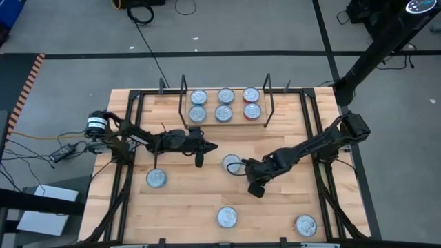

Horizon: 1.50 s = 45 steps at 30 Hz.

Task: Stack canned seafood by type on shelf
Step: Move the middle right blue tuna can to the center of the table

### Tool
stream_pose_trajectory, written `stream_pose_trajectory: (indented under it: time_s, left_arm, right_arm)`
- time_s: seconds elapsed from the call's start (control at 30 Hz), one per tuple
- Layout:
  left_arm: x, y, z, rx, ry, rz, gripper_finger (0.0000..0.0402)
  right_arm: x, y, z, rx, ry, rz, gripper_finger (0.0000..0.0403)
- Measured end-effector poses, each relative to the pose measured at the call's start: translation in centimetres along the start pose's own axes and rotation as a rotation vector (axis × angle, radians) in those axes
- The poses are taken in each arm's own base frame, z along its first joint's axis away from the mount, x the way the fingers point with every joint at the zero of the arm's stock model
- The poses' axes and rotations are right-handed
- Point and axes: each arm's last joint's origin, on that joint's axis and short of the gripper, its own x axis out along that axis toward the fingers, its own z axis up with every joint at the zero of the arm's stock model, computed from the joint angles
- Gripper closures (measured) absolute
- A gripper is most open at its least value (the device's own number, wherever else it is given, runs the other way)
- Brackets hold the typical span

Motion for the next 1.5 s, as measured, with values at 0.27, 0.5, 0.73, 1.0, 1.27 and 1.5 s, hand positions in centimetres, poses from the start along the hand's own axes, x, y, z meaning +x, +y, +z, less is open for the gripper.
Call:
stream_pose_trajectory:
  time_s: [0.27,0.5,0.73,1.0,1.27,1.5]
  left_arm:
    - [0.0,0.0,0.0,-0.006,0.001,-0.002,0.0399]
    - [0.0,0.0,0.0,-0.022,0.001,-0.001,0.0399]
    - [0.9,1.1,-0.8,0.009,0.035,0.033,0.0399]
    - [4.3,2.9,-2.0,0.062,0.050,-0.062,0.0399]
    - [6.0,3.7,-3.8,0.060,0.065,-0.113,0.0399]
    - [7.3,3.9,-4.2,0.065,0.103,-0.117,0.0399]
  right_arm:
    - [-0.9,-0.7,-1.9,0.096,0.101,-0.121,0.0400]
    - [-2.8,-1.8,-2.5,0.122,0.064,-0.209,0.0400]
    - [-4.5,-0.5,-0.8,0.065,-0.187,-0.036,0.0397]
    - [-1.3,0.6,1.9,-0.116,-0.285,0.029,0.0400]
    - [1.5,-0.3,3.8,-0.155,-0.309,0.002,0.0400]
    - [2.2,-1.1,5.0,-0.139,-0.322,0.000,0.0400]
